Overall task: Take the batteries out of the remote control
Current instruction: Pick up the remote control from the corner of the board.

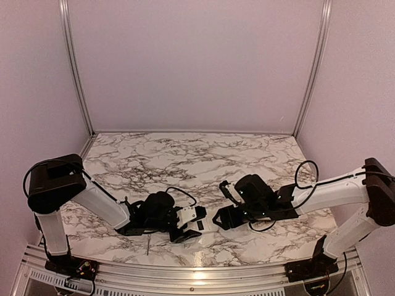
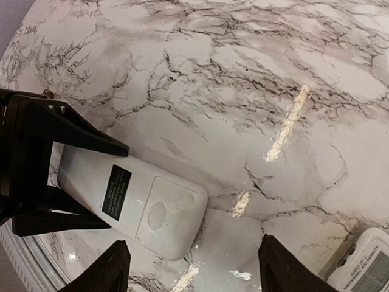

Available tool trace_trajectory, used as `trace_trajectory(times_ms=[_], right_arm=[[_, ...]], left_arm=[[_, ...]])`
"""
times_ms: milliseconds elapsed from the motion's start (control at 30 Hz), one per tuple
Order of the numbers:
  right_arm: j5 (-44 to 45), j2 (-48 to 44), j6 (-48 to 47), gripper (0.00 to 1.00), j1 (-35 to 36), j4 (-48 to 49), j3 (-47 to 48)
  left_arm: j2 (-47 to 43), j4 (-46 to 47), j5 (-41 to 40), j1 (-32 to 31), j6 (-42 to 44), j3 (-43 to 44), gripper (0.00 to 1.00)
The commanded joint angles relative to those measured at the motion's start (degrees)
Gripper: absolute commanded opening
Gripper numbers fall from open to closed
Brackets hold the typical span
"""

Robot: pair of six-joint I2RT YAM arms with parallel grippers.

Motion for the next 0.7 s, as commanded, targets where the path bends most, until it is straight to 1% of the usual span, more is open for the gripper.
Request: trace_trajectory(times_ms=[0, 333, 467, 667], right_arm=[[-2.5, -0.1, 0.5, 0.71, -0.4, -0.7, 2.4], [-9.3, 3.1, 0.5, 0.71, -0.4, 1.9, 4.5], [-9.8, 4.4, 0.4, 0.69, -0.4, 1.8, 5.6], [-9.7, 5.6, 0.0, 0.64, -0.4, 2.0, 6.3]], left_arm=[[-3.8, 1.8, -0.6, -0.1, 0.3, -1.9, 0.31], [-6.4, 4.3, -1.7, -0.6, 0.8, -4.3, 0.31], [-7.3, 4.6, -1.7, -0.8, 0.9, -4.9, 0.30], [-8.5, 5.0, -1.8, -0.9, 0.8, -5.6, 0.30]])
